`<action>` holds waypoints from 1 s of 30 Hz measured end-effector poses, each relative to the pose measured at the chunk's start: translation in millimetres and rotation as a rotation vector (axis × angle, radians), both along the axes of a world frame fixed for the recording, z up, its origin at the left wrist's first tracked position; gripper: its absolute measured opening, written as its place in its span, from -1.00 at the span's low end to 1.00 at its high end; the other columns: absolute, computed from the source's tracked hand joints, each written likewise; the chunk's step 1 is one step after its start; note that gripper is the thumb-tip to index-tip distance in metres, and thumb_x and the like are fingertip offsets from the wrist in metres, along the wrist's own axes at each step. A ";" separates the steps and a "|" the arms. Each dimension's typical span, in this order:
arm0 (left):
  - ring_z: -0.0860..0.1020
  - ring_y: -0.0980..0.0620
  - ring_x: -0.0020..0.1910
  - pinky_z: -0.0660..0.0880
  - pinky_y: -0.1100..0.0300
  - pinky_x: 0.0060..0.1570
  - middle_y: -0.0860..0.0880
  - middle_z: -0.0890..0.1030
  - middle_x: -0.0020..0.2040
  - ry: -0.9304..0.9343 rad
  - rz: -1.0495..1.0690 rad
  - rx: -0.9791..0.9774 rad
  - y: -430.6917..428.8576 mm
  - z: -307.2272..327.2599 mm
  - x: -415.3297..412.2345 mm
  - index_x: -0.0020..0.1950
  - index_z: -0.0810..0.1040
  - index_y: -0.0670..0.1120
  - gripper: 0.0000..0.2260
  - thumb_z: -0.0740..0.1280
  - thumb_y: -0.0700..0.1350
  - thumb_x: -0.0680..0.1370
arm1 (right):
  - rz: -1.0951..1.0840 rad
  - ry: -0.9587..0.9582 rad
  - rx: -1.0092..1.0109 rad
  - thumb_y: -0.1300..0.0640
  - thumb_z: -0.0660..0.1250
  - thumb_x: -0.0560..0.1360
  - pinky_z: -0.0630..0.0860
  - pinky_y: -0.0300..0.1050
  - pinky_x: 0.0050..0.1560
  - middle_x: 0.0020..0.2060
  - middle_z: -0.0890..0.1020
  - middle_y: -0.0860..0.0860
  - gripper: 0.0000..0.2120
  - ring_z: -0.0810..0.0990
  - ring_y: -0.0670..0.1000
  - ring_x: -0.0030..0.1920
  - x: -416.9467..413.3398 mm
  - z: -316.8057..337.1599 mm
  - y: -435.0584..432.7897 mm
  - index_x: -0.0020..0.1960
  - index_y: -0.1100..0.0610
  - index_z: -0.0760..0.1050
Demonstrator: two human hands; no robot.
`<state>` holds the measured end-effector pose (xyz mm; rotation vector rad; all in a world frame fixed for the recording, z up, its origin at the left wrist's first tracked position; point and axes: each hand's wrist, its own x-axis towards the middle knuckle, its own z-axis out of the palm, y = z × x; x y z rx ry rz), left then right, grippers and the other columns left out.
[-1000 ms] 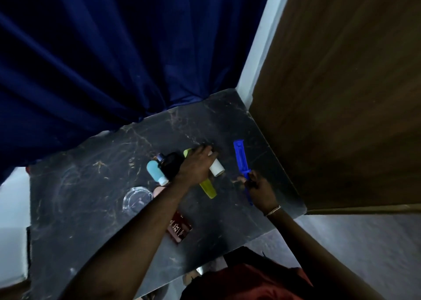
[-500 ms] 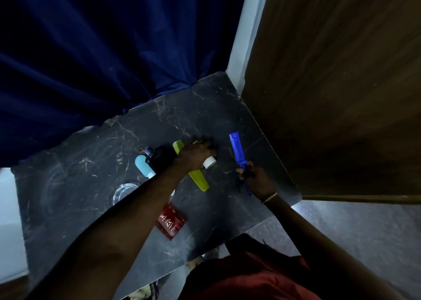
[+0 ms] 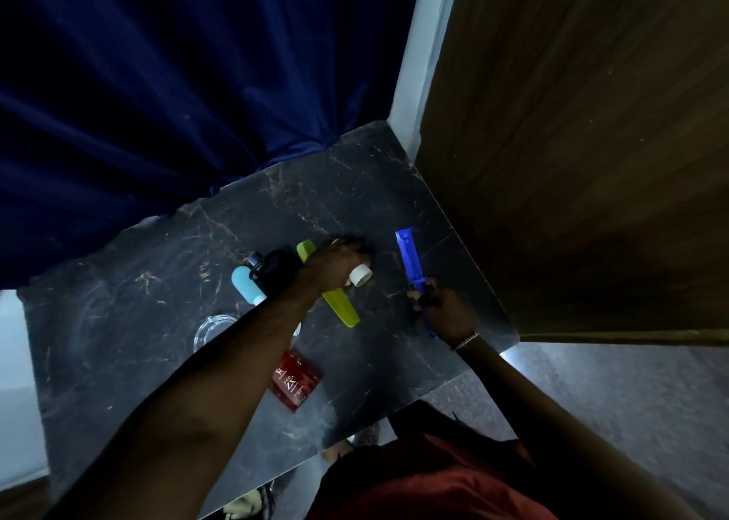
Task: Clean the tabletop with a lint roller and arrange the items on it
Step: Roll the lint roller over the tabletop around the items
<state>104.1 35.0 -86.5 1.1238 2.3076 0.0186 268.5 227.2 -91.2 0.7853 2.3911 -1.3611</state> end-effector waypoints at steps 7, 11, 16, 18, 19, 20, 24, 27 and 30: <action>0.46 -0.10 0.43 0.42 -0.01 0.38 -0.10 0.51 0.44 -0.178 0.248 0.231 -10.9 16.3 -3.4 0.45 0.50 -0.10 -0.44 0.53 -0.21 0.46 | -0.016 0.041 -0.031 0.16 0.37 0.57 0.36 -0.52 -0.38 -0.39 0.54 -0.06 -0.92 0.53 -0.35 -0.44 2.0 1.8 -2.7 -0.02 0.18 0.55; 0.58 -0.08 0.27 0.52 -0.02 0.26 -0.10 0.62 0.28 -0.232 0.423 0.478 -19.4 23.0 7.6 0.34 0.59 -0.13 -0.51 0.56 -0.26 0.42 | 0.000 0.075 -0.154 0.22 0.34 0.58 0.55 0.01 -0.06 -0.13 0.69 0.20 -0.85 0.67 0.09 -0.16 1.3 12.4 -6.2 0.12 0.24 0.57; 0.58 0.22 0.22 0.53 0.23 0.26 0.14 0.62 0.26 -0.264 0.647 0.760 -33.6 40.7 24.9 0.36 0.57 0.09 -0.50 0.58 -0.08 0.44 | 0.061 0.234 -0.134 0.19 0.31 0.60 0.60 0.11 -0.08 -0.16 0.70 0.08 -0.92 0.68 0.19 -0.20 9.5 37.6 -9.4 0.06 0.19 0.53; 0.53 0.35 0.25 0.45 0.45 0.23 0.21 0.59 0.31 -0.228 0.692 0.805 -44.5 50.6 33.2 0.40 0.52 0.15 -0.45 0.58 0.00 0.44 | 0.072 0.268 -0.156 0.18 0.32 0.60 0.59 0.10 -0.13 -0.20 0.68 0.08 -0.90 0.66 0.12 -0.26 15.0 50.7 -12.5 0.07 0.19 0.52; 0.53 0.35 0.25 0.42 0.49 0.21 0.22 0.58 0.32 -0.209 0.714 0.806 -50.6 55.8 37.7 0.43 0.49 0.17 -0.41 0.58 0.03 0.43 | 0.093 0.288 -0.149 0.16 0.32 0.60 0.59 0.07 -0.16 -0.22 0.66 0.07 -0.90 0.64 0.07 -0.28 17.7 57.9 -15.2 0.06 0.19 0.51; 0.54 0.31 0.24 0.43 0.47 0.20 0.21 0.59 0.30 -0.189 0.735 0.794 -56.7 61.1 42.3 0.44 0.46 0.19 -0.38 0.58 0.05 0.42 | 0.128 0.312 -0.120 0.14 0.31 0.61 0.58 0.03 -0.19 -0.24 0.65 0.06 -0.91 0.63 0.04 -0.30 20.6 65.2 -18.7 0.05 0.16 0.51; 0.59 0.09 0.21 0.53 0.12 0.20 0.14 0.63 0.24 -0.096 0.752 0.754 -80.2 81.1 61.2 0.35 0.49 0.13 -0.44 0.59 0.07 0.39 | 0.307 0.375 0.060 0.05 0.30 0.61 0.51 -0.12 -0.17 -0.24 0.61 -0.01 -0.90 0.61 0.00 -0.26 30.9 87.7 -32.4 0.07 0.05 0.52; 0.60 0.09 0.18 0.54 0.03 0.21 0.14 0.64 0.20 -0.046 0.727 0.767 -100.8 94.1 77.8 0.28 0.54 0.10 -0.52 0.57 0.05 0.40 | 0.382 0.367 0.127 0.02 0.31 0.60 0.46 -0.24 -0.17 -0.20 0.61 -0.10 -0.84 0.57 -0.09 -0.26 36.2 97.1 -42.7 0.14 0.04 0.55; 0.58 0.01 0.20 0.52 -0.02 0.23 0.08 0.63 0.22 0.054 0.700 0.725 -120.9 101.4 92.2 0.30 0.58 0.06 -0.52 0.58 -0.04 0.41 | 0.460 0.388 0.197 0.00 0.32 0.59 0.37 -0.42 -0.13 -0.12 0.61 -0.16 -0.79 0.53 -0.22 -0.20 37.3 106.5 -51.4 0.18 0.03 0.57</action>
